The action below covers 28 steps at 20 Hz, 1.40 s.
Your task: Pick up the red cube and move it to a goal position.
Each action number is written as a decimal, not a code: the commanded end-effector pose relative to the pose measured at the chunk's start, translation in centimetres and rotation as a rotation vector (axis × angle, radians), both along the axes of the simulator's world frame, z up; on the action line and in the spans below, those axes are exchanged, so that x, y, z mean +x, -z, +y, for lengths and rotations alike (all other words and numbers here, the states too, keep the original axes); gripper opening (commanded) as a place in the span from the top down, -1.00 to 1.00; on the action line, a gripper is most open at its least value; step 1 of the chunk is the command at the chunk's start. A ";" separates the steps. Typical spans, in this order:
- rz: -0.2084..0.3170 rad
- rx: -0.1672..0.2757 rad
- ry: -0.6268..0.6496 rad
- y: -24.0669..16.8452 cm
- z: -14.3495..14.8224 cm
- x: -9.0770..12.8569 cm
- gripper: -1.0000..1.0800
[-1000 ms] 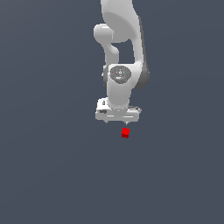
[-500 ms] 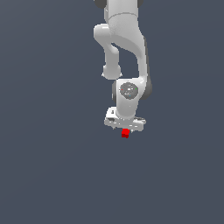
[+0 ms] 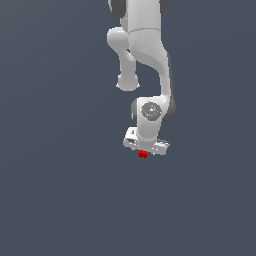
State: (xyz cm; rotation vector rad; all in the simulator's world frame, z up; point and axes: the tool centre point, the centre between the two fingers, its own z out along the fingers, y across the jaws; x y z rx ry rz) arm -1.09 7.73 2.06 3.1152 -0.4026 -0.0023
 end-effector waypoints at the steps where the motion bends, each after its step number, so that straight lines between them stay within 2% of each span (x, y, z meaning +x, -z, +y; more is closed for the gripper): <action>1: -0.001 0.000 0.003 0.1 0.1 0.1 1.00; 16: -0.001 0.000 0.003 -0.6 0.1 0.0 1.00; 28: -0.001 0.000 0.003 -7.5 0.9 -0.6 1.00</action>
